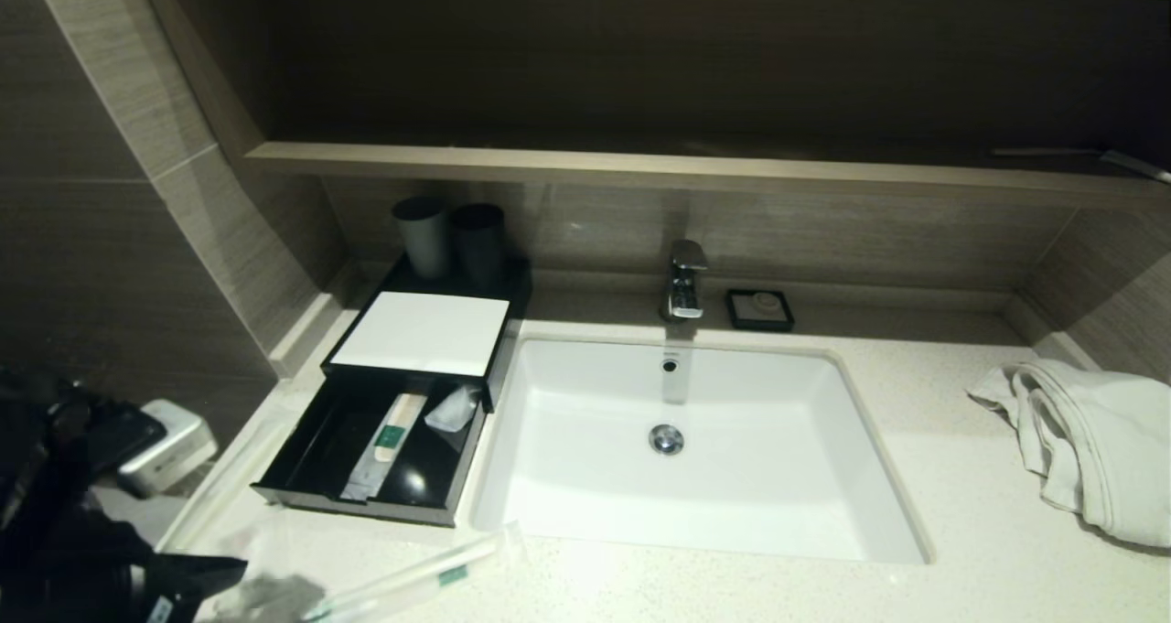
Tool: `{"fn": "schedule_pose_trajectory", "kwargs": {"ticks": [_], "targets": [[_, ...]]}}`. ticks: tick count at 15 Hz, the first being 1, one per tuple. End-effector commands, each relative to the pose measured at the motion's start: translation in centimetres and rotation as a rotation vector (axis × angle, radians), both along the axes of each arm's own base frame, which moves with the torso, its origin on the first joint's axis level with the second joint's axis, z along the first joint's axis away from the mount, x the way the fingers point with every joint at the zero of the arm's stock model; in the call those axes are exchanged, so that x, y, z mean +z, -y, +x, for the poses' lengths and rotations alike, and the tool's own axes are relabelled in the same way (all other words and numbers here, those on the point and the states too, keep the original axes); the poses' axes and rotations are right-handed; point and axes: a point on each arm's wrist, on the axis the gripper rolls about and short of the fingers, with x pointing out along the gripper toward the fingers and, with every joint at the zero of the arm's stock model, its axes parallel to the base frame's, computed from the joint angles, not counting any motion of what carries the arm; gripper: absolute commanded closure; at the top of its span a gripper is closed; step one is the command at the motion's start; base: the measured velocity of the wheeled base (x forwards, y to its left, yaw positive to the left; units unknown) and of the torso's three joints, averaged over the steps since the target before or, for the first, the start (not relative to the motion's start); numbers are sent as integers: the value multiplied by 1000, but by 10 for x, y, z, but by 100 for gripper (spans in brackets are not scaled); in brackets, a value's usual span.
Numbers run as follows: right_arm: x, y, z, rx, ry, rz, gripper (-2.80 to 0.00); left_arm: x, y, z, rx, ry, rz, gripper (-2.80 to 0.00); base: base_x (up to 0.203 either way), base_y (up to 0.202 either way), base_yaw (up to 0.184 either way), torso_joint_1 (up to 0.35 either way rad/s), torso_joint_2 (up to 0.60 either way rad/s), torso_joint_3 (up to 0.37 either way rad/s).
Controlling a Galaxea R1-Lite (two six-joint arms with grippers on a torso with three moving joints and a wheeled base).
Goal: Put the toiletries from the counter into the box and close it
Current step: Pick up the bathroom toiletry
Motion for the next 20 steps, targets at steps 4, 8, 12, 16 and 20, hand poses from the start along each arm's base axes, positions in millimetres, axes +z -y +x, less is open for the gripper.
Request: {"fn": "schedule_pose_trajectory", "kwargs": {"ticks": [4, 8, 12, 16, 20], "targets": [[0, 0, 0, 1, 0, 0, 0, -11, -3, -22, -130, 14, -15, 0, 0, 0, 0, 0, 0, 0], [0, 0, 0, 1, 0, 0, 0, -21, -3, -30, -246, 11, -10, 0, 0, 0, 0, 0, 0, 0], [0, 0, 0, 1, 0, 0, 0, -31, -2, -31, -295, -23, -18, 0, 0, 0, 0, 0, 0, 0], [0, 0, 0, 1, 0, 0, 0, -40, 0, -23, -311, -90, 1, 0, 0, 0, 0, 0, 0, 0], [0, 0, 0, 1, 0, -1, 0, -50, 3, -2, -302, -136, 4, 0, 0, 0, 0, 0, 0, 0]]}}
